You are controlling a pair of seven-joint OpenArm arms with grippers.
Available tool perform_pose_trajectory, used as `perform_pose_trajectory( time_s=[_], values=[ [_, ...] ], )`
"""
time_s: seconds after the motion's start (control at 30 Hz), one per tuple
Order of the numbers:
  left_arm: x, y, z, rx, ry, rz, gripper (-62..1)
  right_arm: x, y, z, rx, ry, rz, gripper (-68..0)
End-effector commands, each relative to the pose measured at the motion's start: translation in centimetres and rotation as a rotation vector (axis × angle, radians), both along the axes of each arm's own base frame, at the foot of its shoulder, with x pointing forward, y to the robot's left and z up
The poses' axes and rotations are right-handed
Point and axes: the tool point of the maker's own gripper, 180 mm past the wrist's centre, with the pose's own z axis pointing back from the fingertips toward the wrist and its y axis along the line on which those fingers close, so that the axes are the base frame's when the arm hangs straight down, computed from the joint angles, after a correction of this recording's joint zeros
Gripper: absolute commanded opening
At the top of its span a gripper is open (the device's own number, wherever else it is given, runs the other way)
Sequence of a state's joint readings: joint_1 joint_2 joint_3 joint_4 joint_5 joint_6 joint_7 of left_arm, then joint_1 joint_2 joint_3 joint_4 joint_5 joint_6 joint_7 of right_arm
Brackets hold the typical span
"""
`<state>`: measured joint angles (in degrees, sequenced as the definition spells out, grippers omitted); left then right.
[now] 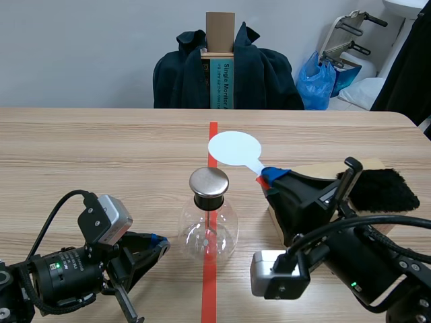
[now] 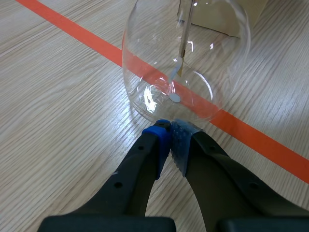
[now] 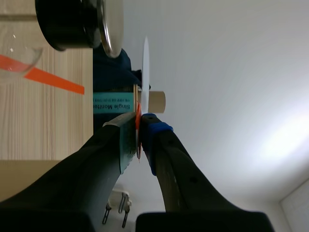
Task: Do the electroscope experiment.
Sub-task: 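Move the plate toward and away from the electroscope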
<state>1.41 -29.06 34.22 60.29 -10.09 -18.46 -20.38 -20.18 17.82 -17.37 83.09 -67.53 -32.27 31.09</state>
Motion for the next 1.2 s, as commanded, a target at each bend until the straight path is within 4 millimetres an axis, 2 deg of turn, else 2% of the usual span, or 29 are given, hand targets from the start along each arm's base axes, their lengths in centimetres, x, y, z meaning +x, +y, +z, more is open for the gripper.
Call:
perform_pose_trajectory(
  time_s=[0.0, 0.23, 0.6, 1.17],
  values=[
    [0.5, -0.4, 1.1, -0.032, -0.028, -0.001, -57.9, 0.4, -0.7, 1.0, 0.006, -0.036, -0.027, -66.9],
    [0.5, -0.4, 1.1, -0.032, -0.028, -0.001, -57.9, 1.1, -2.0, 0.8, 0.008, -0.025, -0.117, -66.9],
    [0.5, -0.4, 1.1, -0.032, -0.028, -0.001, -57.9, 1.0, -2.1, 0.6, 0.002, -0.022, -0.122, -66.9],
    [0.5, -0.4, 1.1, -0.032, -0.028, -0.001, -57.9, -3.1, 2.4, 0.1, -0.043, -0.032, 0.214, -66.9]
  ],
)
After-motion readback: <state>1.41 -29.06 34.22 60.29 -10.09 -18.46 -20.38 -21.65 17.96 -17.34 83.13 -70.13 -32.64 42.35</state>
